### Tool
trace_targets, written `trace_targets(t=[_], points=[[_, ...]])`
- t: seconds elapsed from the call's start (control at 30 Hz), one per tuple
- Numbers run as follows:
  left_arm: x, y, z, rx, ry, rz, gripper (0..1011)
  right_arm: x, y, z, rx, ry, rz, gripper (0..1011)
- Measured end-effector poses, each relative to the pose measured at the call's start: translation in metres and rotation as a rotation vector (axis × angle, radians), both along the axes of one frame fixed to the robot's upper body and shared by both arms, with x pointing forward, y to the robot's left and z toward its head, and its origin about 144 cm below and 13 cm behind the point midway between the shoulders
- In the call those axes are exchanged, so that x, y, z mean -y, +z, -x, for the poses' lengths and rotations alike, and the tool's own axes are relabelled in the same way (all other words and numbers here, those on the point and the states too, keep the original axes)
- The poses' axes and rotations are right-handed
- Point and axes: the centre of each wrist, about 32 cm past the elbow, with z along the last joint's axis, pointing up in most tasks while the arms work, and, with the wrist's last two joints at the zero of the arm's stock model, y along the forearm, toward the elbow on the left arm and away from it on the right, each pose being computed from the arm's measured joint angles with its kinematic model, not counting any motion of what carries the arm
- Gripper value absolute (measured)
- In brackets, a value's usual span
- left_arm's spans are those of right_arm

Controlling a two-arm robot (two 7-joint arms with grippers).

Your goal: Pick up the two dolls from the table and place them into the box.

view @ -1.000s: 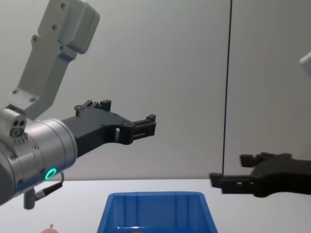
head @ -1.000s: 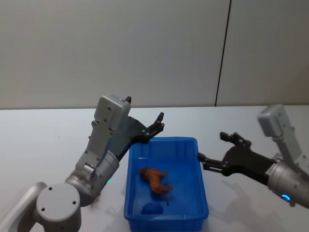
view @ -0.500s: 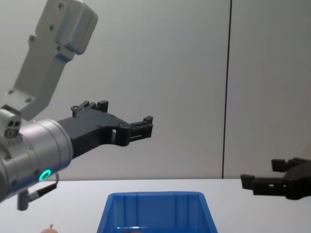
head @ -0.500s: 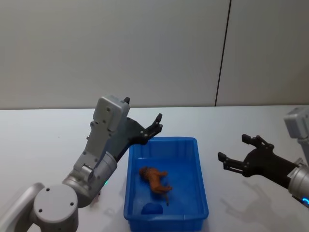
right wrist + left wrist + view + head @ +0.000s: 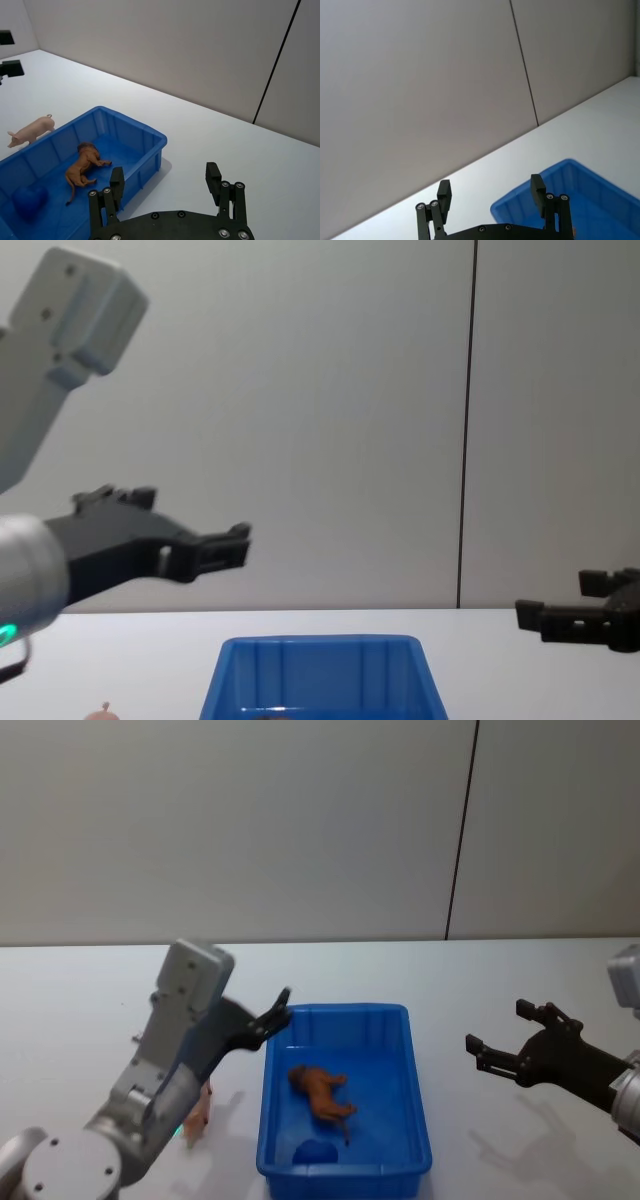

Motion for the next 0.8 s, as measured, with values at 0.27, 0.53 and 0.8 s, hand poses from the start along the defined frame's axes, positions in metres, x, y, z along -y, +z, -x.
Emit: trace_targets(t=[0.27, 0.53, 0.8], points=[[-0.011, -0.009, 0.021, -0.089, 0.074, -0.003, 1001, 0.002, 0.000, 0.001, -0.003, -0.005, -0.002, 1001], [-0.021, -0.024, 0.035, -0.161, 0.124, 0.008, 1001, 0.003, 0.000, 0.001, -0.003, -0.008, -0.003, 1001], [-0.031, -0.041, 0.038, -0.213, 0.155, 0.010, 1001, 0.003, 0.000, 0.001, -0.004, -0.009, -0.003, 1001]])
